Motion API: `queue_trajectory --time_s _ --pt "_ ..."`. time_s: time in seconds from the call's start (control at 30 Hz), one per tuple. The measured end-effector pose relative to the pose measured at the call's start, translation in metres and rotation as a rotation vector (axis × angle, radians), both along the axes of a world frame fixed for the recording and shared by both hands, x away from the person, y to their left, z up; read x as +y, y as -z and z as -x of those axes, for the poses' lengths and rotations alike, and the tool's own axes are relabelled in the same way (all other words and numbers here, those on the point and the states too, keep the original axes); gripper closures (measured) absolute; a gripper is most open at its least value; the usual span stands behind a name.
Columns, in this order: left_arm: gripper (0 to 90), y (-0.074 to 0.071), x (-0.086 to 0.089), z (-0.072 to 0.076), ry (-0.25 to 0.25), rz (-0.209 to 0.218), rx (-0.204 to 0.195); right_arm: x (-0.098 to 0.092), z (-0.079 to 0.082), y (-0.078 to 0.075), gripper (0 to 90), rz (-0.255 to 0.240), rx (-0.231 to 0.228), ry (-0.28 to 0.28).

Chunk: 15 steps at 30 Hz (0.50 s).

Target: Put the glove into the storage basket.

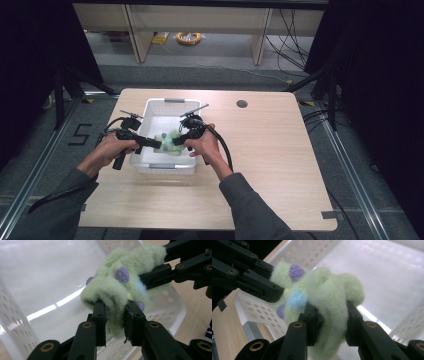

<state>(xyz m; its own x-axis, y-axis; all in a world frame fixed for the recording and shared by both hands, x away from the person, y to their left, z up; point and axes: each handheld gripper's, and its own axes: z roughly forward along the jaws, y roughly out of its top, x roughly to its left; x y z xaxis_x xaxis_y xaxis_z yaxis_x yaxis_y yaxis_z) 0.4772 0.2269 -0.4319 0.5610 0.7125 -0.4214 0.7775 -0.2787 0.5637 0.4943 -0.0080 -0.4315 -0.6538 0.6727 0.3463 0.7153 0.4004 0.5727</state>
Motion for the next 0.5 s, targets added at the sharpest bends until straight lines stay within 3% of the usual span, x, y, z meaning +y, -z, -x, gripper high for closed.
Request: queue_trajectory --time_s 0.03,0.17,0.27,0.3,0.4,0.43,0.5 --pt "72.3 0.002 0.0 -0.001 0.002 0.003 0.003 0.0 -0.002 0.002 69.0 0.007 -0.017 -0.012" --pt "72.1 0.01 0.0 -0.007 -0.004 -0.024 0.017 0.004 -0.007 0.01 68.6 0.026 0.008 -0.004" --pt "72.1 0.015 -0.003 -0.01 -0.008 -0.046 0.032 0.007 -0.012 0.016 68.3 0.061 -0.013 -0.031" --pt "72.0 0.017 -0.003 -0.011 0.0 -0.046 0.033 0.01 -0.01 0.016 68.1 0.073 0.02 -0.001" --pt "72.0 0.02 -0.003 -0.014 0.027 -0.081 0.044 0.013 -0.01 0.017 67.5 0.105 0.017 -0.01" --pt "72.0 0.02 -0.003 -0.014 0.02 -0.085 0.041 0.013 -0.013 0.018 67.2 0.115 -0.011 -0.028" --pt "72.0 0.022 -0.005 -0.014 0.015 -0.091 0.045 0.014 -0.013 0.018 66.5 0.124 0.001 -0.027"
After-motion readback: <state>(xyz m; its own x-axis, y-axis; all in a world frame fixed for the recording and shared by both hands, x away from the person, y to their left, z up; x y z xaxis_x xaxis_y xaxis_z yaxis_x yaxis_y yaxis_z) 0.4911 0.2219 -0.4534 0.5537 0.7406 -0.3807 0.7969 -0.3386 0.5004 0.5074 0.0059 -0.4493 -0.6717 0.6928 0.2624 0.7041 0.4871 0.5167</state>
